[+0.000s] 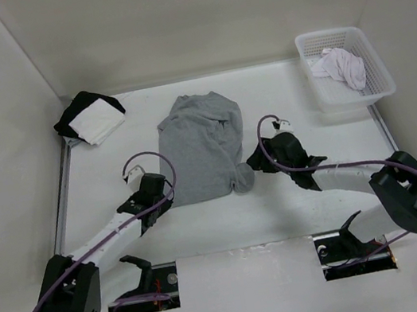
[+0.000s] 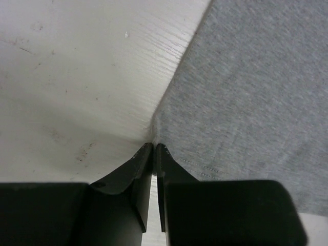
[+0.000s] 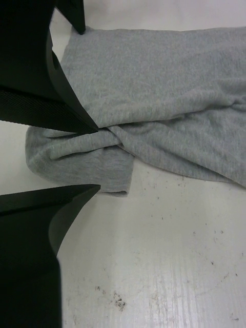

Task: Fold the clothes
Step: Flatten the tank top out

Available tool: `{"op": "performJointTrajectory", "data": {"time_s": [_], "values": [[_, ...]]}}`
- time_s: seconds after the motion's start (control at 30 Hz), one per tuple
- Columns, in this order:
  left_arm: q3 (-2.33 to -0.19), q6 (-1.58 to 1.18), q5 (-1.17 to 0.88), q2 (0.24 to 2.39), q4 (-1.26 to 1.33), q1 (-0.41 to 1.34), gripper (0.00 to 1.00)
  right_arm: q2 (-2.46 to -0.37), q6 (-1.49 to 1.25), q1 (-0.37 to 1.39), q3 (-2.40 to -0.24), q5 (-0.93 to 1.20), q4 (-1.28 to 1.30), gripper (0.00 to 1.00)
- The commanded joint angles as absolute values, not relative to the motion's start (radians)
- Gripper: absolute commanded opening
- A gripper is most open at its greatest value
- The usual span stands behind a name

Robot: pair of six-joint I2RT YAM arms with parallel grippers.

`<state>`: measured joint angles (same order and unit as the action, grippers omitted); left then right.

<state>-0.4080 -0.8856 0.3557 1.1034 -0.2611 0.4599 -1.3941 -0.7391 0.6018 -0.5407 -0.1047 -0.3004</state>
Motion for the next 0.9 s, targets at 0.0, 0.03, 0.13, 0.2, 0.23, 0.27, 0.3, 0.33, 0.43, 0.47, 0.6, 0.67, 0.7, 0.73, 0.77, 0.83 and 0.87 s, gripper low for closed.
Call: {"op": "performJointTrajectory", "data": {"time_s": [0.0, 0.03, 0.13, 0.2, 0.23, 0.27, 0.3, 0.33, 0.43, 0.47, 0.6, 0.67, 0.7, 0.73, 0.77, 0.83, 0.87], "values": [[-0.405, -0.853, 0.290, 1.065, -0.224, 0.443, 0.05, -1.396, -0.742, 0.571, -0.538, -0.106, -0.338, 0.50], [-0.405, -0.844, 0.285, 1.034, -0.219, 0.438, 0.04, -1.407, -0.742, 0.564, -0.541, -0.104, -0.331, 0.51], [-0.414, -0.813, 0.291, 0.931, -0.244, 0.423, 0.03, -1.439, -0.745, 0.550, -0.555, -0.089, -0.322, 0.52], [-0.416, -0.802, 0.293, 0.885, -0.261, 0.401, 0.03, -1.460, -0.753, 0.544, -0.569, -0.072, -0.322, 0.52], [-0.416, -0.799, 0.287, 0.868, -0.270, 0.386, 0.03, -1.477, -0.756, 0.542, -0.578, -0.058, -0.322, 0.51], [-0.416, -0.796, 0.281, 0.856, -0.275, 0.375, 0.03, -1.491, -0.756, 0.542, -0.587, -0.043, -0.322, 0.50], [-0.413, -0.795, 0.272, 0.844, -0.278, 0.367, 0.03, -1.506, -0.759, 0.542, -0.595, -0.028, -0.324, 0.49], [-0.408, -0.793, 0.265, 0.833, -0.278, 0.361, 0.03, -1.520, -0.762, 0.544, -0.601, -0.019, -0.327, 0.49], [-0.397, -0.790, 0.252, 0.818, -0.270, 0.347, 0.03, -1.565, -0.776, 0.542, -0.617, 0.001, -0.336, 0.48], [-0.394, -0.790, 0.245, 0.818, -0.264, 0.344, 0.03, -1.575, -0.779, 0.542, -0.620, 0.008, -0.339, 0.47], [-0.387, -0.782, 0.221, 0.827, -0.236, 0.335, 0.03, -1.600, -0.793, 0.535, -0.624, 0.003, -0.351, 0.43], [-0.385, -0.781, 0.213, 0.827, -0.226, 0.334, 0.03, -1.614, -0.799, 0.530, -0.629, 0.003, -0.354, 0.40], [-0.385, -0.779, 0.209, 0.828, -0.224, 0.334, 0.03, -1.620, -0.804, 0.528, -0.629, 0.000, -0.356, 0.38], [-0.387, -0.779, 0.207, 0.828, -0.224, 0.332, 0.03, -1.624, -0.810, 0.528, -0.629, 0.000, -0.360, 0.35], [-0.388, -0.779, 0.204, 0.827, -0.222, 0.332, 0.03, -1.629, -0.814, 0.525, -0.629, 0.000, -0.367, 0.33], [-0.390, -0.778, 0.198, 0.821, -0.218, 0.332, 0.03, -1.637, -0.822, 0.519, -0.630, 0.003, -0.371, 0.28], [-0.390, -0.778, 0.195, 0.818, -0.216, 0.332, 0.03, -1.643, -0.824, 0.516, -0.632, 0.005, -0.374, 0.26]]}}
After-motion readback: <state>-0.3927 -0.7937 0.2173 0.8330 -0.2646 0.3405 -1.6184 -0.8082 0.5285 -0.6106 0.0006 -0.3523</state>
